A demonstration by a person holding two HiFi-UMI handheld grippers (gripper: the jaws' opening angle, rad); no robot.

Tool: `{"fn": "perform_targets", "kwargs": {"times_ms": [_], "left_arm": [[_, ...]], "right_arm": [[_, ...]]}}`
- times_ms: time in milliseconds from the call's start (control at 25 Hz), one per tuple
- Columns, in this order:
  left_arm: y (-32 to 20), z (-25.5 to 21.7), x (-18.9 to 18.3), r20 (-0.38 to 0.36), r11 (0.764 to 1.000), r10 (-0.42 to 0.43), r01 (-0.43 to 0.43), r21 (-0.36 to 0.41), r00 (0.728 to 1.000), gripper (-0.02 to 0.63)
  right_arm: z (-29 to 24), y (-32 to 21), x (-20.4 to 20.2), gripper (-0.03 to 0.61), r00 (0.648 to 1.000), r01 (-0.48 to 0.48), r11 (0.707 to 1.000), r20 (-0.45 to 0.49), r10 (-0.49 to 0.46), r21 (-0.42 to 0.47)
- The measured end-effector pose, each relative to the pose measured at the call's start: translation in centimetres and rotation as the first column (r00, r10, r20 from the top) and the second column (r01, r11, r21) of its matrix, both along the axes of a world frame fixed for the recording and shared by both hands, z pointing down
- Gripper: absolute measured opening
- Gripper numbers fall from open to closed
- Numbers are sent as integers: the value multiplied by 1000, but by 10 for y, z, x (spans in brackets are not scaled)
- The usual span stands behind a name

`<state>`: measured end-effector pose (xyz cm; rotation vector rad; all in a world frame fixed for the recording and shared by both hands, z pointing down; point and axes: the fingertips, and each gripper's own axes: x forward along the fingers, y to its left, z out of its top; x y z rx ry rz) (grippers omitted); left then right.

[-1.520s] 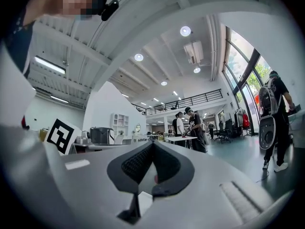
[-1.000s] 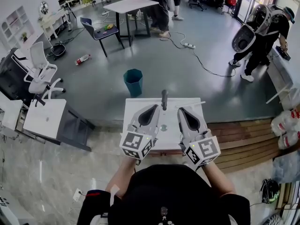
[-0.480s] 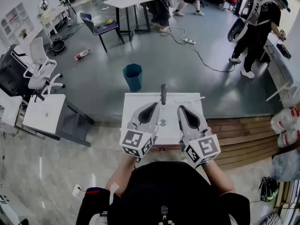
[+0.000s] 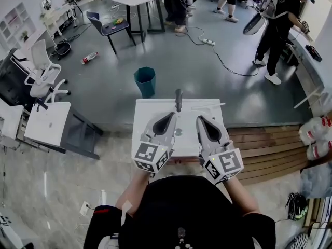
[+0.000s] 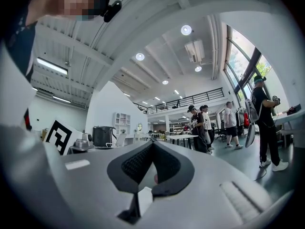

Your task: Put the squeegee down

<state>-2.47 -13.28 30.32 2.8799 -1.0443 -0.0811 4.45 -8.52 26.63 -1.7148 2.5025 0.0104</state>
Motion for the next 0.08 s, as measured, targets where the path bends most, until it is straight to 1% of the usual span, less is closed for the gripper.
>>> {"fn": "perform_targets", "kwargs": {"times_ms": [80], "left_arm": [[1, 1, 3, -1, 1000, 0, 0, -2, 1000, 2]], "right_arm": [[1, 1, 1, 1, 1000, 3, 1000, -3, -3, -1]]}}
